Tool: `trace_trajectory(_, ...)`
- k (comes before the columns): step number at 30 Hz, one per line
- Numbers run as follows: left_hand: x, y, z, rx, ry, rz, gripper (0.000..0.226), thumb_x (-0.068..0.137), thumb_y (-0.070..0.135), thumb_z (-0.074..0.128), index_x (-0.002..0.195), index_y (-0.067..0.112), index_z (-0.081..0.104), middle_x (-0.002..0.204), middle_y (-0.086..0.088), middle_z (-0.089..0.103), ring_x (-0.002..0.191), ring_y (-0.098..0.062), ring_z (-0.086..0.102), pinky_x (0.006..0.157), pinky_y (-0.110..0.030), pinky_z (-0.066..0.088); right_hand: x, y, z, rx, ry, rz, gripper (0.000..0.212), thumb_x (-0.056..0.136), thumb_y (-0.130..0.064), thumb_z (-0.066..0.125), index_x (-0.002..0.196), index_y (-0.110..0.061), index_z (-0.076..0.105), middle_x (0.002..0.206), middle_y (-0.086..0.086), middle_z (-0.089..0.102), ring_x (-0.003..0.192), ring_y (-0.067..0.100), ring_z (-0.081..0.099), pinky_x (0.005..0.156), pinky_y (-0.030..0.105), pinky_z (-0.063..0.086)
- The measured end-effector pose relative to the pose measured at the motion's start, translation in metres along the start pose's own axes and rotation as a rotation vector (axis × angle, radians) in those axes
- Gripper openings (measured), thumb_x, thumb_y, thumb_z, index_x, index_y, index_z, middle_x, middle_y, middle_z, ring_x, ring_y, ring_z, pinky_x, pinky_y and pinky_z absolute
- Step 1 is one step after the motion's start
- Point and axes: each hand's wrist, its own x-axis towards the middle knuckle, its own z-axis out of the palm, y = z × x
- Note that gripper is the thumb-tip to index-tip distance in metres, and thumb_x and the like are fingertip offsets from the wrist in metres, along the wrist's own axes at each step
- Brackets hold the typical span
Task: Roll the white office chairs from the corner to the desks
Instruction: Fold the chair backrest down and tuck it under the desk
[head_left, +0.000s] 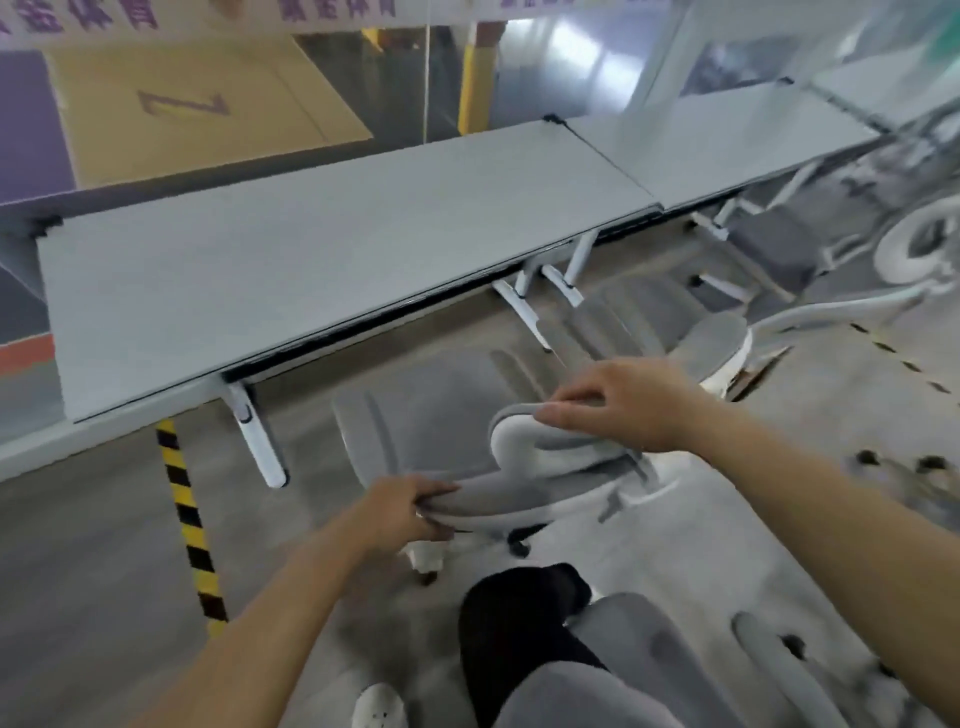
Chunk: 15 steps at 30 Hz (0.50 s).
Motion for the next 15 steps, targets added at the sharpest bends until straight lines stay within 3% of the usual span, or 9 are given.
trace_trajectory(2, -0.002, 0.001, 0.001, 0.014, 0.006, 0.013, 0.061, 0.072, 0.037, 0.080, 0.128, 0.041, 0.057, 0.114, 0.014, 0.063, 0.103, -0.002, 0.056, 0.077, -0.007, 0.039, 0.003, -0.003, 0.016, -0.117, 0.170, 0.080, 0.086, 0.063, -0.099, 0.021, 0.084, -0.033, 0.072, 0.077, -0.011, 0.067, 0.073, 0.007, 0.062, 0.071, 0.034, 0.053)
trace_trajectory(5, -0.003, 0.001, 0.008, 0.044, -0.001, 0.012, 0.063, 0.070, 0.037, 0.079, 0.129, 0.039, 0.058, 0.116, 0.008, 0.066, 0.108, -0.009, 0.060, 0.089, -0.023, 0.046, -0.004, -0.002, 0.022, -0.113, 0.217, 0.152, 0.081, 0.058, -0.102, 0.024, 0.077, -0.039, 0.072, 0.072, -0.011, 0.068, 0.069, 0.004, 0.061, 0.069, 0.034, 0.052)
trace_trajectory(10, -0.019, 0.012, 0.029, 0.103, 0.002, 0.063, 0.060, 0.075, 0.043, 0.075, 0.131, 0.043, 0.053, 0.118, 0.016, 0.064, 0.106, -0.003, 0.057, 0.078, -0.016, 0.038, -0.027, 0.006, 0.036, -0.104, 0.326, 0.142, 0.081, 0.055, -0.104, 0.021, 0.075, -0.043, 0.071, 0.072, -0.013, 0.069, 0.071, 0.003, 0.060, 0.072, 0.034, 0.049)
trace_trajectory(15, -0.029, 0.020, 0.054, 0.059, -0.067, 0.078, 0.065, 0.070, 0.050, 0.072, 0.131, 0.049, 0.050, 0.125, 0.015, 0.060, 0.112, -0.002, 0.056, 0.095, -0.024, 0.045, -0.049, 0.018, 0.043, -0.120, 0.396, 0.111, 0.080, 0.057, -0.103, 0.026, 0.074, -0.041, 0.072, 0.071, -0.016, 0.067, 0.070, 0.003, 0.058, 0.068, 0.033, 0.049)
